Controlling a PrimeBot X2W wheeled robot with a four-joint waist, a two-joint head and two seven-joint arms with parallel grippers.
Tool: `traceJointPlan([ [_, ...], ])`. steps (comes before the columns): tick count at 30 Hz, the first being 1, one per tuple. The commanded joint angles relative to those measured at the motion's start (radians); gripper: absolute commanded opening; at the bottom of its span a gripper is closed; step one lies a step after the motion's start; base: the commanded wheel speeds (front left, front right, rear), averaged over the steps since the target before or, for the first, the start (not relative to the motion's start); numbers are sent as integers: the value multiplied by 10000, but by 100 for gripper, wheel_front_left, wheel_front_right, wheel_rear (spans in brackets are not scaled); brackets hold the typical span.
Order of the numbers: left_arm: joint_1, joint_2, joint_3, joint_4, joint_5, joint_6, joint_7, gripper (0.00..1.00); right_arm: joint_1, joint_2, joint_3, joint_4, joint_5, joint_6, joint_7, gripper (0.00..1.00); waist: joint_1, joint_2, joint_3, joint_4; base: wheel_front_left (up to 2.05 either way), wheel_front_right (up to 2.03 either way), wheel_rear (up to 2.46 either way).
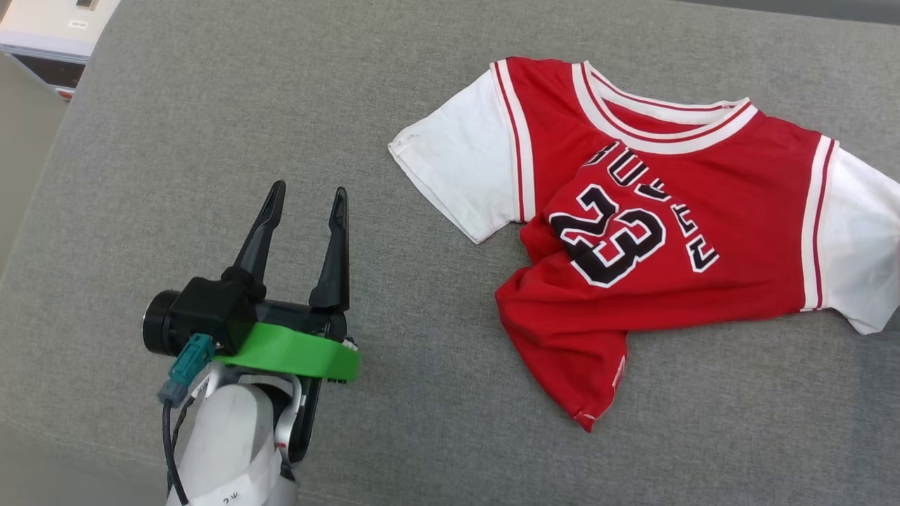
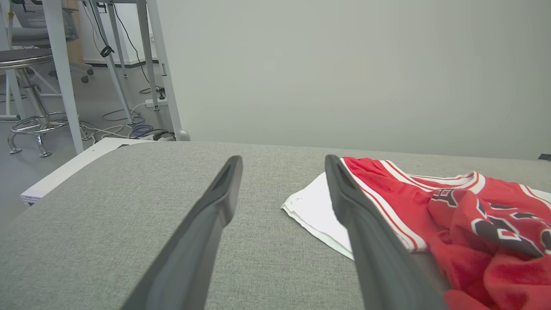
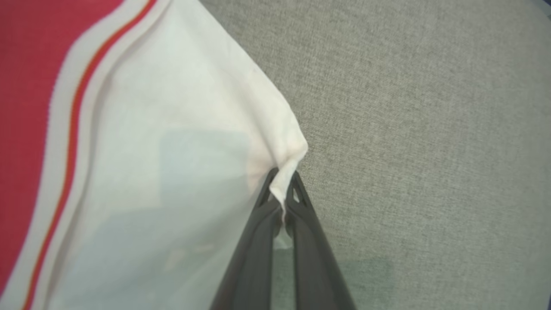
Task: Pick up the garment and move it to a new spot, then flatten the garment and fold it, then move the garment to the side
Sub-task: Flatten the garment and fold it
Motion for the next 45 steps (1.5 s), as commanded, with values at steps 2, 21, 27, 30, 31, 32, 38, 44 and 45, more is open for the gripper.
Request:
traceJointPlan([
  [2, -131, -61, 15, 83, -27, -26, -57, 100, 23, -6, 86, 348, -258, -17, -382, 31, 0, 0, -210, -113, 0, 0, 0],
  [21, 496, 249, 326, 1026, -368, -27, -57, 100, 1480, 1796, -190, -1317, 537, -17, -7239, 100, 0, 0, -2100, -1454, 0, 0, 0],
  [27, 745, 221, 462, 886, -641, -27, -57, 100, 2997, 2918, -784, -2618, 213, -17, -9010, 100, 0, 0, -2201, -1805, 0, 0, 0],
  [30, 891, 267, 434, 926, -679, -27, -57, 100, 3644, 3545, -1049, -3109, 144, -17, -9285, 100, 0, 0, -2213, -1911, 0, 0, 0],
  [31, 936, 285, 438, 936, -691, -27, -57, 100, 3869, 3766, -1139, -3252, 139, -17, -9336, 100, 0, 0, -2209, -1950, 0, 0, 0],
  [32, 963, 297, 444, 939, -706, -27, -57, 100, 4029, 3903, -1189, -3352, 113, -17, -9366, 100, 0, 0, -2200, -1978, 0, 0, 0],
  [38, 832, 636, 268, 940, -933, -27, -57, 100, 4542, 4588, -1375, -4024, 42, -17, -9474, 100, 0, 0, -1782, -2345, 0, 0, 0],
  [44, -358, 1954, -730, 1587, -1670, -27, 952, 100, 4580, 4794, -1316, -4508, -252, -17, -9531, 100, 0, 0, -1116, -2773, 0, 0, 0],
  [45, -713, 2270, -903, 1743, -1849, -27, 1499, 100, 4576, 4829, -1311, -4577, -286, -17, -9539, 100, 0, 0, -990, -2834, 0, 0, 0],
])
